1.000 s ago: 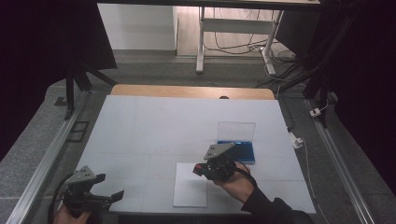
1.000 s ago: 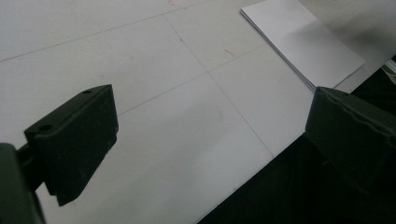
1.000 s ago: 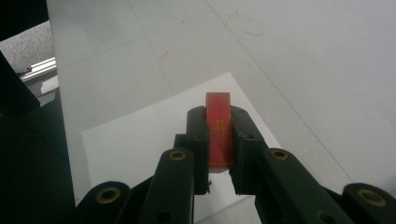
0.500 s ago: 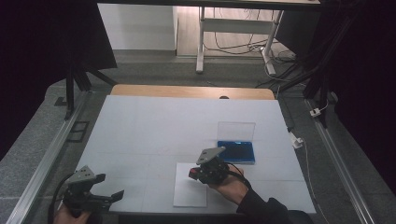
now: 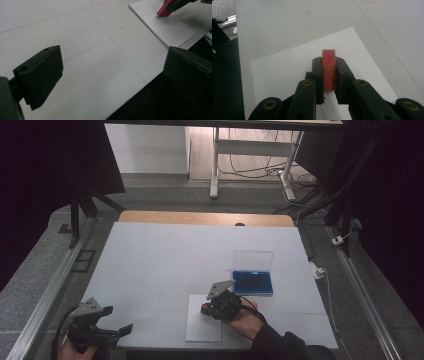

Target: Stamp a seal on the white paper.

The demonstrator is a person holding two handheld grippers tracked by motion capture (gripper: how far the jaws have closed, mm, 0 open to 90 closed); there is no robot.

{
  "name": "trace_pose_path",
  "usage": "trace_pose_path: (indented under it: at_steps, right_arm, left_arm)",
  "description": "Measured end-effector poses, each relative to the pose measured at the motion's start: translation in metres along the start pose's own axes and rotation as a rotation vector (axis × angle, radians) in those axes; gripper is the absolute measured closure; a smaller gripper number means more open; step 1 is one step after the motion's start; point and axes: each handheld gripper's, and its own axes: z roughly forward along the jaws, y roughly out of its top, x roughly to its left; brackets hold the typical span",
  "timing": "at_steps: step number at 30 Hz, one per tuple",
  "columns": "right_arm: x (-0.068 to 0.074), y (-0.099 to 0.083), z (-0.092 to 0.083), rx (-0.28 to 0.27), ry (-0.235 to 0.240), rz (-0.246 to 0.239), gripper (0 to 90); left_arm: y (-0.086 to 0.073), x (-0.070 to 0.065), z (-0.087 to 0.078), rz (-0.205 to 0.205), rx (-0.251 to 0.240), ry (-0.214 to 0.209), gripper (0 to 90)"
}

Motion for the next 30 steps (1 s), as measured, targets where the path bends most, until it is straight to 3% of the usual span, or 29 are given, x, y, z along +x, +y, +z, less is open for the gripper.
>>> trace_pose_path:
  at_steps: [8, 21, 30]
  right_arm:
    - [0.0, -0.001, 0.004, 0.028, -0.001, -0.01, 79.6]
    - [-0.006, -0.001, 0.006, 0.028, 0.038, 0.059, 80.0]
    - [0.004, 0.0, 0.007, 0.036, -0.015, 0.001, 79.9]
  left_arm:
    - [0.0, 0.0, 0.0, 0.002, 0.001, 0.001, 2.9]
    - [0.001, 0.0, 0.001, -0.001, 0.009, 0.003, 3.0]
    - [0.001, -0.001, 0.002, 0.004, 0.014, 0.008, 3.0]
